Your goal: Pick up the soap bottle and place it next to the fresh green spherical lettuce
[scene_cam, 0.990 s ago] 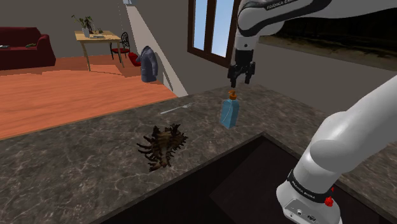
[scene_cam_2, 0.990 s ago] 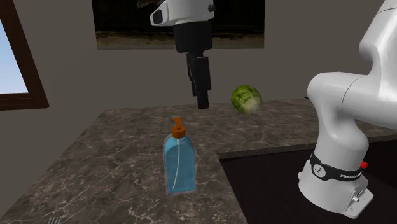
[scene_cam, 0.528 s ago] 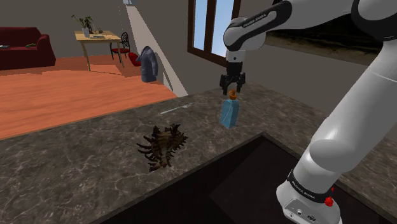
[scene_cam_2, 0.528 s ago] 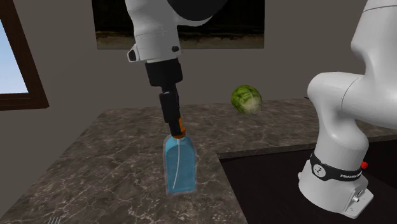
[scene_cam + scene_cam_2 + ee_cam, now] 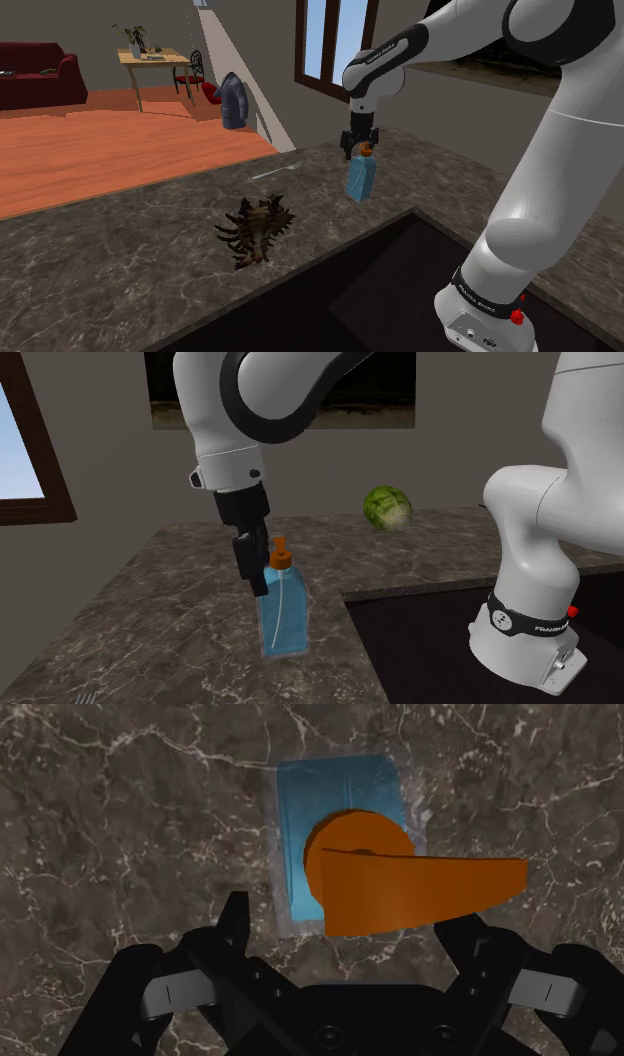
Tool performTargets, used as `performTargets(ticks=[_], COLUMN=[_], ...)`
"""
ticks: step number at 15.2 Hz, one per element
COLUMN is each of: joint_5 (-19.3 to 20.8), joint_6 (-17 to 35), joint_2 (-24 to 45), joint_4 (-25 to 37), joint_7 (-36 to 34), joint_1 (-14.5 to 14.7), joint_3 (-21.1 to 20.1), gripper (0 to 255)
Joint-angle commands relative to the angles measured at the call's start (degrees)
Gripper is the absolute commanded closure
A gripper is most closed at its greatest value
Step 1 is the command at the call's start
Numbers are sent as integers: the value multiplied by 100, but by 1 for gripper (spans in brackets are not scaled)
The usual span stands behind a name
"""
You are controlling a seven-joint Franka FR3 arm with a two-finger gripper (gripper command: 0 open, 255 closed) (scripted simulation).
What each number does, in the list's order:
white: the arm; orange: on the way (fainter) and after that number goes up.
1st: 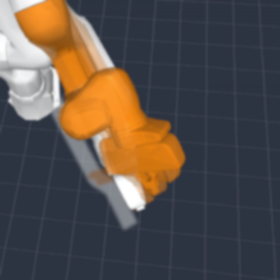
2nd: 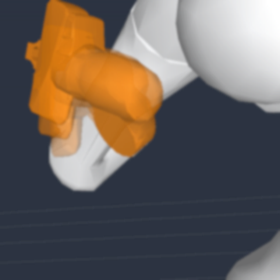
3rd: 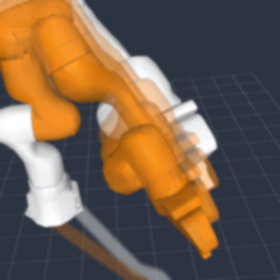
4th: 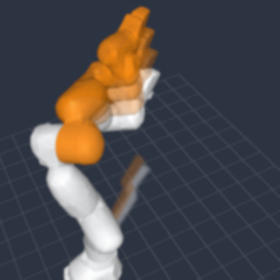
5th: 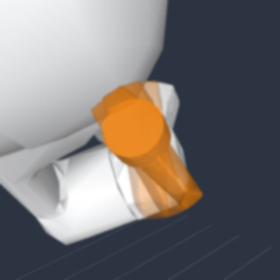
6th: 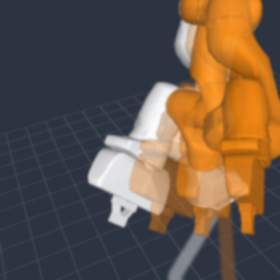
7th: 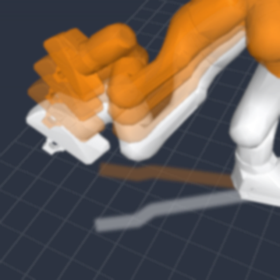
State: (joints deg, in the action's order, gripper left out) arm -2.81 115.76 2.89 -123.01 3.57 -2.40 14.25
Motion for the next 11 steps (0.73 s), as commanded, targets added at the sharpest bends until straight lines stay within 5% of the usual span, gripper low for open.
performTargets(ticks=[1,10,11], joint_5=[-14,-29,-29], joint_6=[167,287,287], joint_2=[32,73,73], joint_4=[-134,-214,-214], joint_7=[10,21,21], joint_1=[1,2,2], joint_3=[-2,-5,-5], gripper=[0,0,255])
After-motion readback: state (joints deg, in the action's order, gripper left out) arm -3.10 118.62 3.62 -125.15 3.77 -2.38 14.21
